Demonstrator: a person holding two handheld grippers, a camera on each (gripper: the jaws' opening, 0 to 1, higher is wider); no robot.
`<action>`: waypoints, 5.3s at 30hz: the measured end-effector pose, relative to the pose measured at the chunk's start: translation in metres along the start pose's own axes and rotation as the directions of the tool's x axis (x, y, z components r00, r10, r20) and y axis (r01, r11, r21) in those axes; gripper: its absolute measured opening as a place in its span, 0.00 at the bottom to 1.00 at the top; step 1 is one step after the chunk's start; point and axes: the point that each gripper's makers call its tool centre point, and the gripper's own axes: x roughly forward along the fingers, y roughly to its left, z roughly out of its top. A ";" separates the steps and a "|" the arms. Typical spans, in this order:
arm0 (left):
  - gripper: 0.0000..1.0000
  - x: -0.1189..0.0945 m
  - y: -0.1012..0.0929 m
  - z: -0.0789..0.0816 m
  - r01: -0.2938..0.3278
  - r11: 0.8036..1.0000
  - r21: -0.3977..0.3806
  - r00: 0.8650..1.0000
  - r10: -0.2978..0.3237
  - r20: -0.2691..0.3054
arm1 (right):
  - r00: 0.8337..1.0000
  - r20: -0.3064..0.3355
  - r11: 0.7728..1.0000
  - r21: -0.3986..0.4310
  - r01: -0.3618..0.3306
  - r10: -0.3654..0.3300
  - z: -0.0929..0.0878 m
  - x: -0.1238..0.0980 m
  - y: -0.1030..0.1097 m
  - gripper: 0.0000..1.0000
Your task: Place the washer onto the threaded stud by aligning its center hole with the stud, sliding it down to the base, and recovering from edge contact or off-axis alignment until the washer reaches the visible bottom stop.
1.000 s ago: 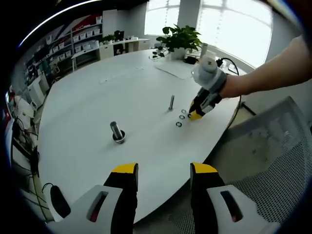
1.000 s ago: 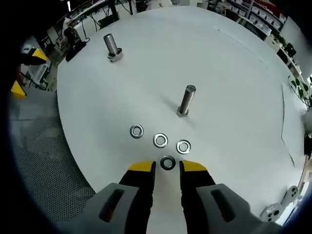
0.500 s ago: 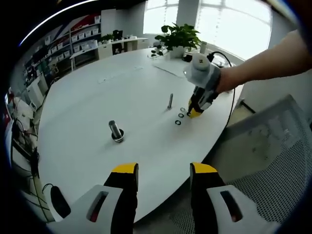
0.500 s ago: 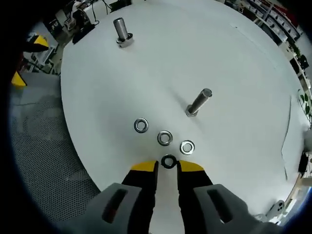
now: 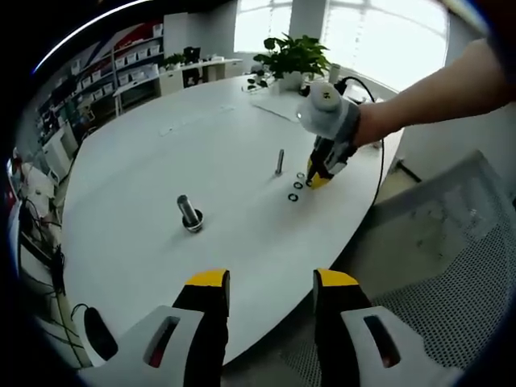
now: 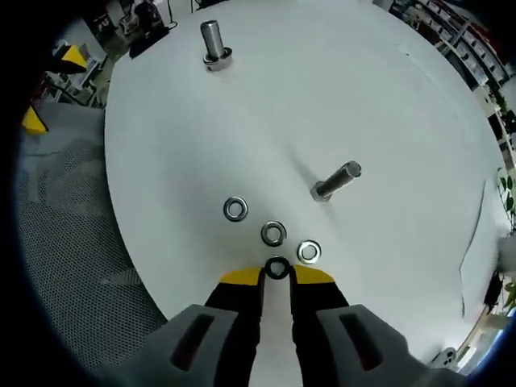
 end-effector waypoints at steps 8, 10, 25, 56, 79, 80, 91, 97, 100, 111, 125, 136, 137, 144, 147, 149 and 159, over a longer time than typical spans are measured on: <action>0.39 0.000 0.000 0.000 -0.001 1.000 -0.003 1.000 0.001 0.002 | 1.000 0.030 1.000 0.015 0.004 -0.004 0.001 0.001 -0.002 0.13; 0.39 0.000 0.001 0.000 -0.002 1.000 -0.002 1.000 0.002 0.000 | 0.999 0.034 1.000 0.017 0.003 -0.003 0.001 0.000 -0.001 0.13; 0.39 -0.001 0.000 0.001 0.005 1.000 -0.006 1.000 -0.005 0.005 | 0.997 0.072 0.997 0.061 -0.043 0.038 0.016 -0.021 0.010 0.13; 0.39 0.000 -0.004 -0.001 0.020 1.000 0.006 1.000 -0.020 -0.003 | 0.994 0.108 0.999 -0.030 0.016 -0.013 0.068 -0.054 -0.030 0.13; 0.39 0.003 -0.007 -0.006 0.030 0.999 0.015 0.999 -0.029 -0.031 | 0.996 0.091 0.999 -0.037 0.023 -0.020 0.069 -0.044 -0.037 0.13; 0.39 0.003 -0.007 -0.006 0.031 0.999 0.014 0.999 -0.030 -0.032 | 0.996 0.090 0.999 -0.034 0.021 -0.018 0.069 -0.043 -0.037 0.13; 0.38 0.004 -0.009 -0.010 0.039 0.999 0.016 0.998 -0.038 -0.049 | 0.998 0.064 0.999 -0.038 0.002 0.000 0.067 -0.028 -0.036 0.14; 0.37 0.004 -0.010 -0.011 0.041 0.999 0.017 0.998 -0.040 -0.054 | 0.998 0.057 0.999 -0.032 -0.009 0.010 0.066 -0.018 -0.036 0.14; 0.37 0.005 -0.009 -0.012 0.042 0.999 0.014 0.998 -0.041 -0.057 | 0.999 0.048 0.999 -0.035 -0.007 0.009 0.064 -0.012 -0.036 0.14; 0.37 0.005 -0.009 -0.014 0.039 0.999 0.010 0.997 -0.038 -0.062 | 0.999 0.042 0.999 -0.018 -0.027 0.028 0.060 0.003 -0.032 0.05; 0.37 0.007 -0.012 -0.016 0.046 0.999 0.016 0.996 -0.045 -0.072 | 1.000 0.025 1.000 0.008 -0.017 0.017 0.047 0.001 -0.038 0.12; 0.37 0.007 -0.012 -0.017 0.049 0.999 0.019 0.996 -0.047 -0.080 | 0.999 -0.008 0.998 0.033 -0.045 0.046 0.020 0.004 -0.034 0.21; 0.37 0.007 -0.012 -0.017 0.049 0.999 0.020 0.996 -0.047 -0.081 | 0.999 -0.010 0.998 0.034 -0.049 0.049 0.018 0.004 -0.032 0.21; 0.37 0.007 -0.012 -0.018 0.047 0.999 0.018 0.996 -0.045 -0.081 | 0.999 -0.008 0.999 0.014 -0.046 0.046 0.016 0.003 -0.029 0.22; 0.37 0.007 -0.012 -0.018 0.047 0.999 0.018 0.996 -0.045 -0.082 | 0.999 -0.017 0.999 0.000 -0.045 0.045 0.015 0.003 -0.027 0.22; 0.37 0.007 -0.012 -0.018 0.047 0.999 0.018 0.996 -0.045 -0.083 | 0.999 -0.014 0.999 -0.007 -0.046 0.046 0.015 0.003 -0.027 0.22; 0.37 0.007 -0.011 -0.019 0.043 0.999 0.017 0.996 -0.042 -0.085 | 0.998 -0.052 0.997 -0.078 -0.029 0.025 0.015 0.005 -0.030 0.19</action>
